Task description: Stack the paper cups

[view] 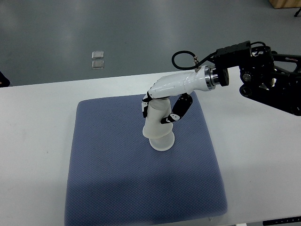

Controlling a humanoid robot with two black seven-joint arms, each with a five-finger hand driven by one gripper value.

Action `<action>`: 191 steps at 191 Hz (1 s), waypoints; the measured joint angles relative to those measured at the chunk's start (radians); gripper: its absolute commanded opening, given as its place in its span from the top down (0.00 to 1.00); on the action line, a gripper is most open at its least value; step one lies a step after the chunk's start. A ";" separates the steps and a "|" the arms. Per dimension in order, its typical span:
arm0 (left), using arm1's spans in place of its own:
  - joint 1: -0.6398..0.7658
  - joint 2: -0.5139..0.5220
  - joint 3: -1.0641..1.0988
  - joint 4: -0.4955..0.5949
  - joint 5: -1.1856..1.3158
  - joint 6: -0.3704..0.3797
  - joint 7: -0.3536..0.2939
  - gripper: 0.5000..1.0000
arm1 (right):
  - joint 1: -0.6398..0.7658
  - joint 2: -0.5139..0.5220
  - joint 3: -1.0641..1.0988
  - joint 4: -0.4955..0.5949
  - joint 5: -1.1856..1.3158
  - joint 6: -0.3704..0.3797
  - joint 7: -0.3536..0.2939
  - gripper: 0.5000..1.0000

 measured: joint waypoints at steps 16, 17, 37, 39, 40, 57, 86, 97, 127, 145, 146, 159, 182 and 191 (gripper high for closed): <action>0.000 0.000 0.000 0.000 0.000 0.000 0.000 0.00 | -0.008 0.006 0.000 0.000 0.000 -0.013 -0.002 0.38; 0.000 0.000 0.000 0.000 0.000 0.000 0.000 0.00 | -0.008 0.006 0.000 0.000 0.001 -0.014 -0.002 0.38; 0.000 0.000 0.000 0.000 0.000 0.000 0.000 0.00 | -0.012 0.013 0.003 -0.006 0.008 -0.032 -0.007 0.28; 0.000 0.000 0.000 0.000 0.000 0.000 0.000 0.00 | -0.012 0.014 0.004 -0.007 0.009 -0.033 -0.007 0.28; 0.000 0.000 0.000 0.000 0.000 0.000 0.000 0.00 | -0.012 0.014 0.005 -0.008 0.009 -0.033 -0.007 0.28; 0.000 0.000 0.000 0.000 0.000 0.000 0.000 0.00 | -0.015 0.021 0.019 -0.016 0.012 -0.037 -0.008 0.28; 0.000 0.000 0.000 0.000 0.000 0.000 0.000 0.00 | -0.022 0.027 0.027 -0.023 0.012 -0.037 -0.009 0.27; 0.000 0.000 0.000 0.000 0.000 0.000 0.000 0.00 | -0.026 0.028 0.028 -0.023 0.012 -0.037 -0.009 0.27; 0.000 0.000 0.000 0.000 0.000 0.000 0.000 0.00 | -0.031 0.029 0.029 -0.023 0.012 -0.036 -0.009 0.26; 0.000 0.000 0.000 0.000 0.000 0.000 0.000 0.00 | -0.034 0.031 0.029 -0.025 0.013 -0.038 -0.009 0.20; 0.000 0.000 0.000 0.000 0.000 0.000 0.000 0.00 | -0.034 0.031 0.030 -0.025 0.014 -0.039 -0.009 0.20; 0.000 0.000 0.000 0.000 0.000 0.000 0.000 0.00 | -0.044 0.038 0.040 -0.033 0.016 -0.047 -0.009 0.19; 0.000 0.000 0.000 0.000 0.000 0.000 0.000 0.00 | -0.083 0.071 0.116 -0.087 0.022 -0.062 -0.010 0.19; 0.000 0.000 0.000 0.000 0.000 0.000 0.000 0.00 | -0.099 0.086 0.154 -0.119 0.032 -0.062 -0.010 0.19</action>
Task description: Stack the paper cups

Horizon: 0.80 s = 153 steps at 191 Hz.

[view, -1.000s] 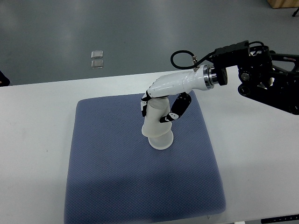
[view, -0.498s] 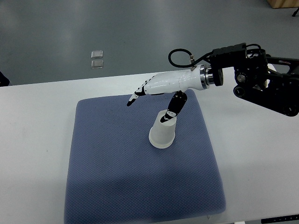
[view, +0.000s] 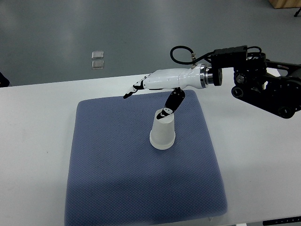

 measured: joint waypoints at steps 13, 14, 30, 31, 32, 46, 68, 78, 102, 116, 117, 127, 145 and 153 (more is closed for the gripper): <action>0.000 0.000 0.000 0.000 0.000 0.000 0.000 0.00 | -0.018 0.017 0.045 -0.048 0.038 0.000 0.000 0.19; 0.000 0.000 0.000 0.000 0.000 0.000 0.000 0.00 | -0.019 0.018 0.048 -0.051 0.042 0.000 0.000 0.19; 0.000 0.000 0.000 0.000 0.000 0.000 0.000 0.00 | -0.026 0.030 0.076 -0.107 0.137 -0.003 -0.001 0.19; 0.000 0.000 0.000 0.000 0.000 0.000 0.000 0.00 | -0.027 0.030 0.077 -0.110 0.144 -0.003 -0.001 0.19; 0.000 0.000 0.000 0.000 0.000 0.000 0.000 0.00 | -0.027 0.031 0.078 -0.113 0.152 -0.003 -0.002 0.19; 0.000 0.000 0.000 0.000 0.000 0.000 0.000 0.00 | -0.031 0.037 0.085 -0.160 0.285 -0.006 -0.011 0.19; 0.000 0.000 0.000 0.000 0.000 0.000 0.000 0.00 | -0.050 0.044 0.087 -0.219 0.487 -0.018 -0.048 0.19; 0.000 0.000 0.000 0.000 0.000 0.000 0.000 0.00 | -0.058 0.046 0.087 -0.240 0.575 -0.036 -0.058 0.19; 0.000 0.000 0.000 0.000 0.000 0.000 0.000 0.00 | -0.078 0.048 0.088 -0.261 0.754 -0.090 -0.064 0.19; 0.000 0.000 0.000 0.000 0.000 0.000 0.000 0.00 | -0.089 0.049 0.089 -0.265 0.866 -0.133 -0.065 0.19; 0.000 0.000 0.000 0.000 0.000 0.000 0.000 0.00 | -0.089 0.049 0.089 -0.265 0.874 -0.136 -0.065 0.19; 0.000 0.000 0.000 0.000 0.000 0.000 0.000 0.00 | -0.097 0.049 0.089 -0.266 0.953 -0.169 -0.066 0.19; 0.000 0.000 0.000 0.000 0.000 0.000 0.000 0.00 | -0.110 0.054 0.089 -0.266 1.115 -0.239 -0.070 0.19; 0.000 0.000 0.000 0.000 0.000 0.000 0.000 0.00 | -0.116 0.062 0.089 -0.266 1.185 -0.270 -0.077 0.19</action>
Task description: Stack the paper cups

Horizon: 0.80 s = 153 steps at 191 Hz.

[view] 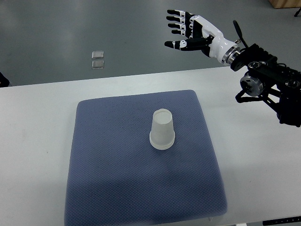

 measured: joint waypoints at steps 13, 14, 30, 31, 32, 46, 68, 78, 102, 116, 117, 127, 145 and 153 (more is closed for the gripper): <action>0.000 0.000 0.000 0.000 0.000 0.000 0.000 0.00 | -0.014 0.019 0.000 0.000 0.130 -0.058 -0.029 0.19; 0.000 0.000 0.000 0.000 0.000 0.000 0.000 0.00 | -0.015 0.020 0.000 0.000 0.139 -0.062 -0.031 0.19; 0.000 0.000 0.000 0.000 0.000 0.000 0.000 0.00 | -0.035 0.033 -0.001 0.000 0.279 -0.125 -0.059 0.18; 0.000 0.000 0.000 0.000 0.000 0.000 0.000 0.00 | -0.036 0.033 -0.001 0.000 0.287 -0.128 -0.060 0.18; 0.000 0.000 0.000 0.000 0.000 0.000 0.000 0.00 | -0.037 0.033 -0.001 0.000 0.294 -0.131 -0.061 0.18; 0.000 0.000 0.000 0.000 0.000 0.000 0.000 0.00 | -0.054 0.036 -0.002 -0.001 0.391 -0.161 -0.068 0.18; 0.000 0.000 0.000 0.000 0.000 0.000 0.000 0.00 | -0.080 0.038 -0.003 -0.003 0.450 -0.164 -0.070 0.17; 0.000 0.000 0.000 0.000 0.000 0.000 0.000 0.00 | -0.088 0.041 0.002 -0.003 0.463 -0.157 -0.070 0.17; 0.000 0.000 0.000 0.000 0.000 0.000 0.000 0.00 | -0.109 0.061 0.023 -0.006 0.495 -0.144 -0.070 0.17; 0.000 0.000 0.000 0.000 0.000 0.000 0.000 0.00 | -0.124 0.071 0.025 -0.025 0.494 -0.141 -0.070 0.17; 0.000 0.000 0.000 0.000 0.000 0.000 0.000 0.00 | -0.124 0.072 0.025 -0.027 0.493 -0.141 -0.070 0.17; 0.000 0.000 0.000 0.000 0.000 0.000 0.000 0.00 | -0.130 0.081 0.025 -0.044 0.489 -0.140 -0.070 0.17; 0.000 0.000 0.000 0.000 0.000 0.000 0.000 0.00 | -0.143 0.090 0.021 -0.059 0.483 -0.139 -0.065 0.17; 0.000 0.000 0.000 0.000 0.000 0.000 0.000 0.00 | -0.147 0.091 0.021 -0.061 0.483 -0.139 -0.060 0.17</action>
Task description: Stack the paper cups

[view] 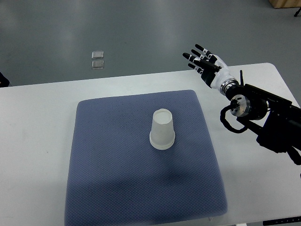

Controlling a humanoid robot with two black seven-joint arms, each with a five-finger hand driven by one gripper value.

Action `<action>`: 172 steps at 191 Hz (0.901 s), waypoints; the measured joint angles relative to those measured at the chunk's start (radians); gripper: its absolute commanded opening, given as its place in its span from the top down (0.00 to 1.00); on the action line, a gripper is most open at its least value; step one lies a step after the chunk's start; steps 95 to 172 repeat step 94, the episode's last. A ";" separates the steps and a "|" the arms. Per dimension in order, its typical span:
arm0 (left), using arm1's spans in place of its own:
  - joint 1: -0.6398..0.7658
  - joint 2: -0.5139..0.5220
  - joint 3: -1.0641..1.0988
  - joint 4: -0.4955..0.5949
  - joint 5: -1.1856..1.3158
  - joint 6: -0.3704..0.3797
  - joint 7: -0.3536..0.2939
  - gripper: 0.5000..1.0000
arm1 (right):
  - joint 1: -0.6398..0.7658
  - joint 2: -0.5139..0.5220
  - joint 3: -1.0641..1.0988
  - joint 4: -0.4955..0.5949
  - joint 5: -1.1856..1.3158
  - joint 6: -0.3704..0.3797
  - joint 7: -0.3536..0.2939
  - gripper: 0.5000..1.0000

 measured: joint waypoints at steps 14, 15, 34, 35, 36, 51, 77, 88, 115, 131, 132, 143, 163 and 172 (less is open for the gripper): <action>0.000 0.000 0.000 0.000 0.000 0.000 0.000 0.00 | -0.004 0.001 0.006 -0.004 0.000 -0.001 0.004 0.16; 0.000 0.000 0.000 0.000 0.000 0.000 0.000 0.00 | -0.004 0.001 0.006 -0.004 0.000 -0.002 0.004 0.16; 0.000 0.000 0.000 0.000 0.000 0.000 0.000 0.00 | -0.005 0.005 0.009 -0.017 -0.001 -0.003 0.005 0.16; 0.000 0.000 0.000 0.000 0.000 0.000 0.000 0.00 | -0.005 0.005 0.009 -0.018 -0.001 -0.003 0.005 0.16; 0.000 0.000 0.000 0.000 0.000 0.000 0.000 0.00 | -0.005 0.006 0.009 -0.019 -0.001 -0.003 0.005 0.16; 0.000 0.000 0.000 0.000 0.000 0.000 0.000 0.00 | -0.006 0.017 0.009 -0.036 -0.001 -0.003 0.005 0.16; 0.000 0.000 0.000 0.000 0.000 0.000 0.000 0.00 | -0.006 0.025 0.010 -0.048 -0.001 -0.003 0.005 0.16; 0.000 0.000 0.000 0.000 0.000 0.000 0.000 0.00 | -0.005 0.025 0.010 -0.049 -0.001 -0.004 0.005 0.16; 0.000 0.000 0.000 0.000 0.000 0.000 0.000 0.00 | -0.005 0.025 0.010 -0.049 -0.001 -0.004 0.005 0.16; 0.000 0.000 0.000 0.000 0.000 0.000 0.000 0.00 | -0.005 0.025 0.010 -0.049 -0.001 -0.004 0.005 0.16; 0.000 0.000 0.000 0.000 0.000 0.000 0.000 0.00 | -0.005 0.025 0.010 -0.049 -0.001 -0.004 0.005 0.16; 0.000 0.000 0.000 0.000 0.000 0.000 0.000 0.00 | -0.005 0.025 0.010 -0.049 -0.001 -0.004 0.005 0.16; 0.000 0.000 0.000 0.000 0.000 0.000 0.000 0.00 | -0.005 0.025 0.010 -0.049 -0.001 -0.004 0.005 0.16; 0.000 0.000 0.000 0.000 0.000 0.000 0.000 0.00 | -0.005 0.025 0.010 -0.049 -0.001 -0.004 0.005 0.16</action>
